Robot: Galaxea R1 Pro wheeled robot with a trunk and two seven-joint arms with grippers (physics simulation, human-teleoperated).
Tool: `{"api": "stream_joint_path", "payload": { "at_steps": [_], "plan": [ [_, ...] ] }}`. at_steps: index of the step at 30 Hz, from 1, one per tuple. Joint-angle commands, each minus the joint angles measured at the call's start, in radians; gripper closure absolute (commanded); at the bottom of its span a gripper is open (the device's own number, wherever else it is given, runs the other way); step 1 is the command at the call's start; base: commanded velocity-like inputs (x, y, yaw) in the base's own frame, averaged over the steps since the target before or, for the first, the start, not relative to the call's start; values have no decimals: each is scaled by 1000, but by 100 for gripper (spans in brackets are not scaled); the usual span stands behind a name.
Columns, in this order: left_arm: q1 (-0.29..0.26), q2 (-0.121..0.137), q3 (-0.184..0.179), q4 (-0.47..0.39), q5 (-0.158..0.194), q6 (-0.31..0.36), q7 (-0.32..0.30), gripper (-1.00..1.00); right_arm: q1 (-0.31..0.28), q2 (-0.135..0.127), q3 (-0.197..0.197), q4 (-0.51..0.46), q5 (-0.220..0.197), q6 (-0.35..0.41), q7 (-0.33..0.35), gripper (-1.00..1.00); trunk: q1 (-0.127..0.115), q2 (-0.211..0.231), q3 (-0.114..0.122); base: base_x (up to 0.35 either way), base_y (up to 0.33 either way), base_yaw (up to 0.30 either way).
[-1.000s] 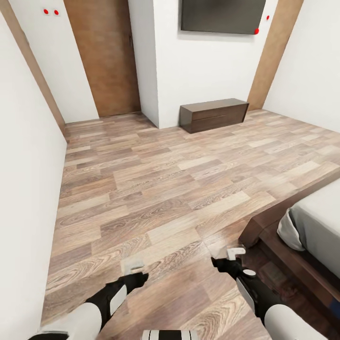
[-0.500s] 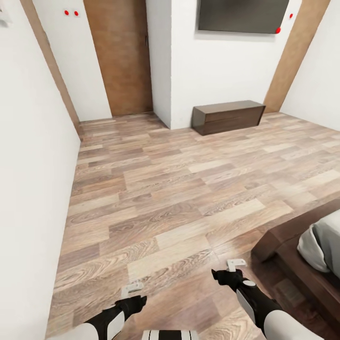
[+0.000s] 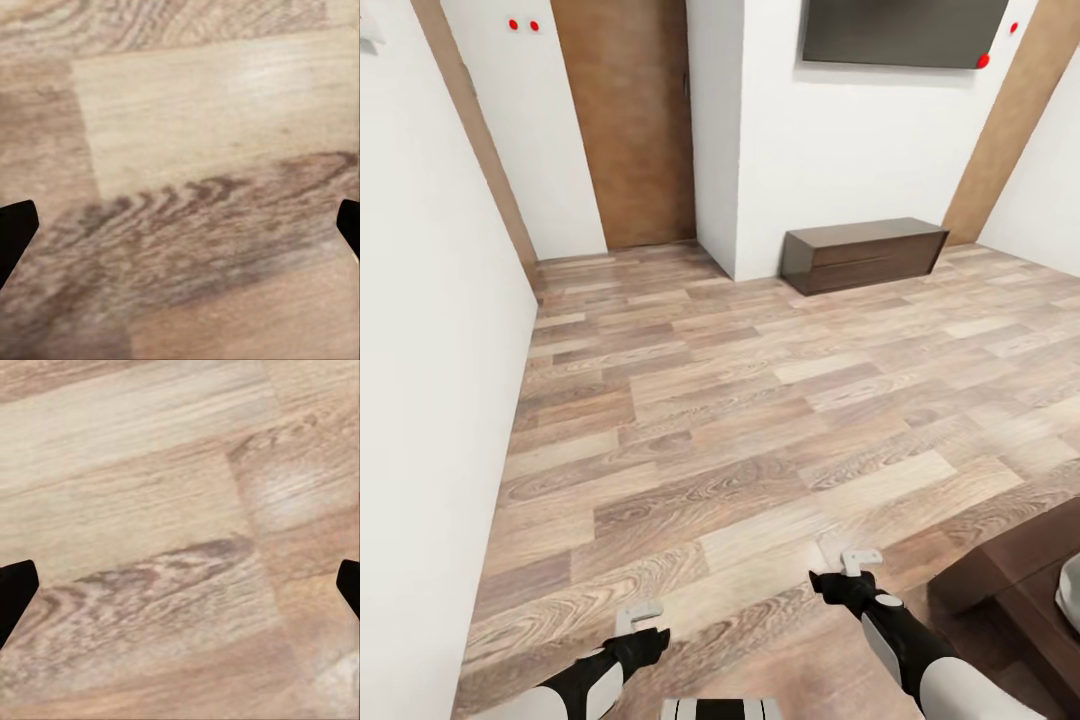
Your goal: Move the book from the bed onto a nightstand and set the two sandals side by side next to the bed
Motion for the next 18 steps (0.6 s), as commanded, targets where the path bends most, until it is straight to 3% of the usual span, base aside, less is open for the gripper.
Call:
{"api": "stream_joint_path", "payload": {
  "at_steps": [1, 18],
  "plan": [
    [-1, 0, 1, 2, 8, -3, -4, -100, 0, -1, 5, 0, -5, 0, 1, -100, 0, 0, -1, 333, 74, 44],
    [9, 0, 1, 4, 7, -8, 1, -100, 0, 0, 4, 79, -3, -16, 4, -100, 0, 0, -1, 333, 7, 4]
  ]
}}
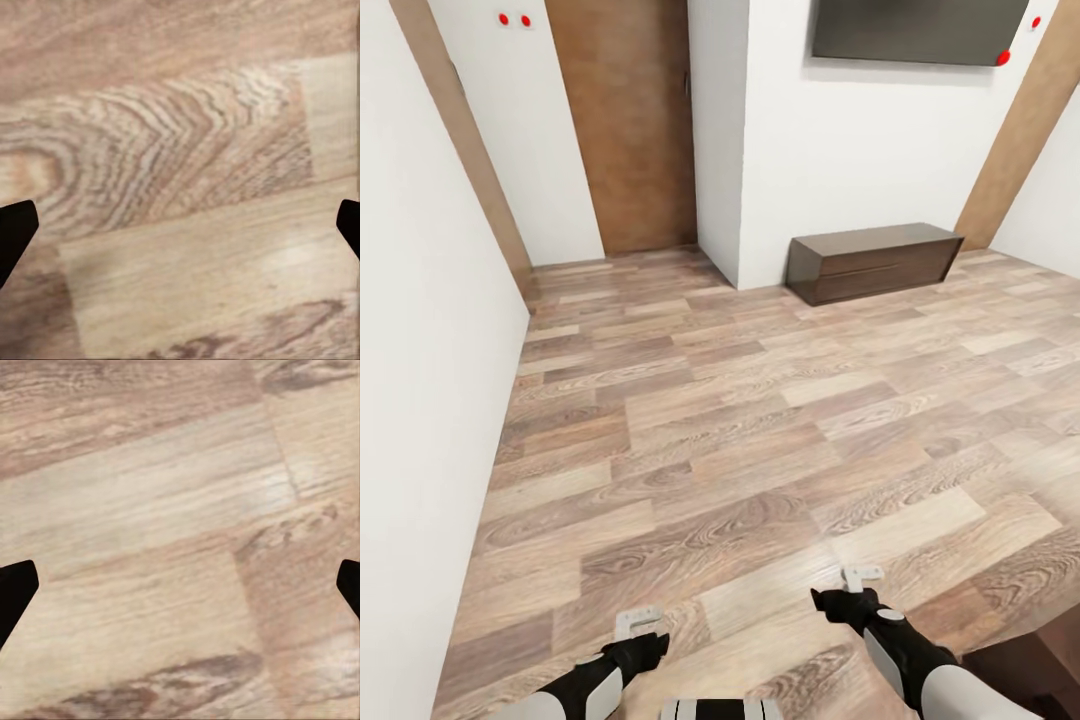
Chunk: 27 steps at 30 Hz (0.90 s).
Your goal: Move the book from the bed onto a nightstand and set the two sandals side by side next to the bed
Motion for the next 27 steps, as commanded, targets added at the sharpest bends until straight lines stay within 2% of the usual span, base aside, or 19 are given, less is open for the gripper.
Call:
{"api": "stream_joint_path", "payload": {
  "at_steps": [1, 18, 21, 27],
  "plan": [
    [0, 0, 1, 2, 8, -3, -4, -100, 0, 0, 5, 1, -5, -4, 2, -100, 0, 0, -1, 333, 0, 0],
    [46, 6, -1, 2, 3, -10, -1, -100, -1, 3, 5, 30, -12, -36, 14, -100, 0, 0, -1, 333, 0, 0],
    [67, 15, -3, 1, 2, -30, 0, -100, 0, 3, 4, 30, -14, -36, 14, -100, 0, 0, -1, 333, 0, -40],
    [77, 23, -12, -7, 0, -58, 2, -100, 0, 3, 4, 31, -12, -37, 13, -100, 0, 0, -1, 333, 0, -140]
  ]
}}
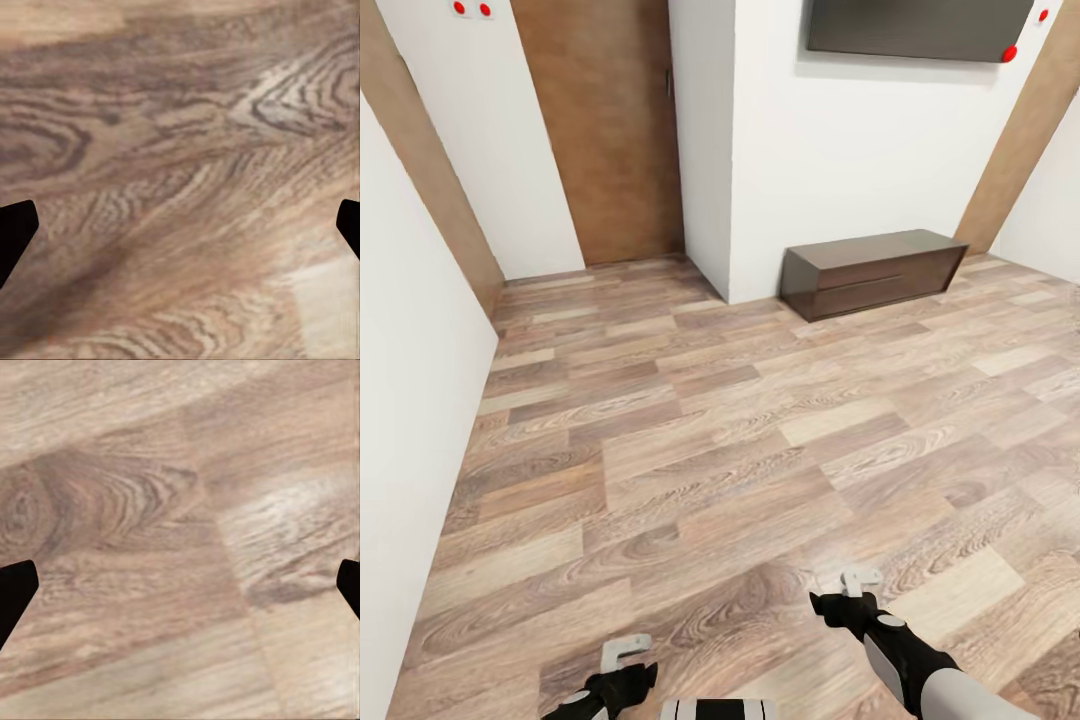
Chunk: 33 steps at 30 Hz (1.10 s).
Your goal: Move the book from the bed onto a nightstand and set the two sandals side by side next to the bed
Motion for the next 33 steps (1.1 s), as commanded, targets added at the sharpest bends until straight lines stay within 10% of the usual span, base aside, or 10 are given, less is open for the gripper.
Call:
{"api": "stream_joint_path", "payload": {
  "at_steps": [1, 33],
  "plan": [
    [0, 1, -3, -4, 7, -5, -4, -100, -1, -1, 5, 2, -4, -4, 2, -100, 0, 0, -1, 333, 0, -239],
    [1, 56, -22, -44, 6, -9, -12, -100, -1, 1, 6, 59, -2, -43, 0, -100, 0, 0, -1, 334, 35, -262]
  ]
}}
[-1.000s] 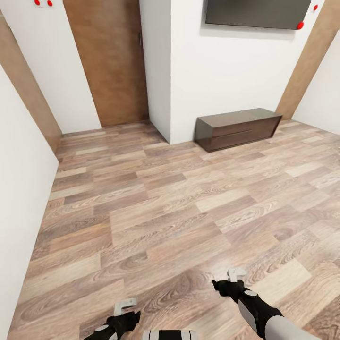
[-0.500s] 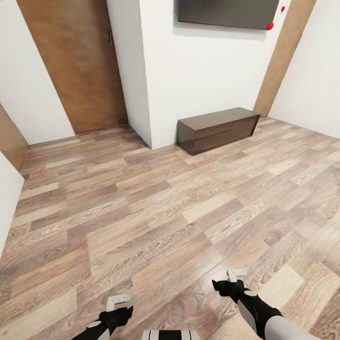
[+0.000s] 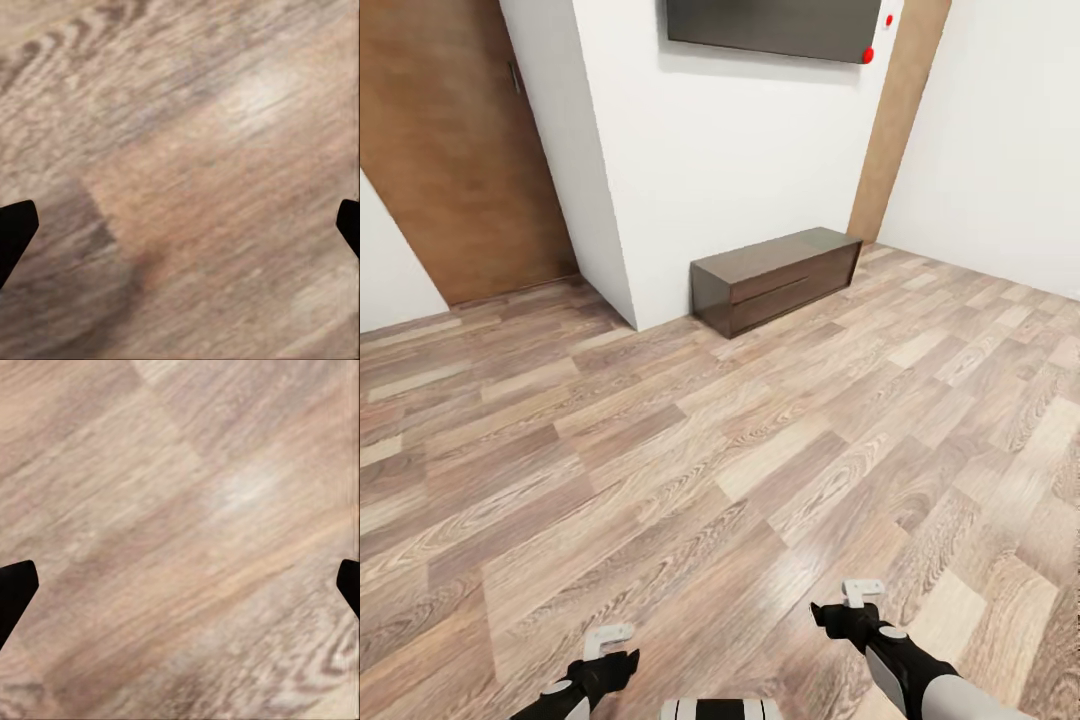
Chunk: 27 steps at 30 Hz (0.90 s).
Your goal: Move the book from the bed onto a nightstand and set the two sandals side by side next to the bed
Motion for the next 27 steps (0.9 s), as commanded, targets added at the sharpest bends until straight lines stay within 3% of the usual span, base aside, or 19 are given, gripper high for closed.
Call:
{"api": "stream_joint_path", "payload": {
  "at_steps": [1, 27],
  "plan": [
    [0, 0, -2, 1, 10, -4, -4, -100, -1, 0, 5, 3, -5, -4, 2, -100, 0, 0, -1, 334, 1, -275],
    [0, 2, -2, 5, 10, -4, -4, -100, -1, 0, 4, 10, -15, -11, 2, -100, 0, 0, -1, 334, 0, -267]
  ]
}}
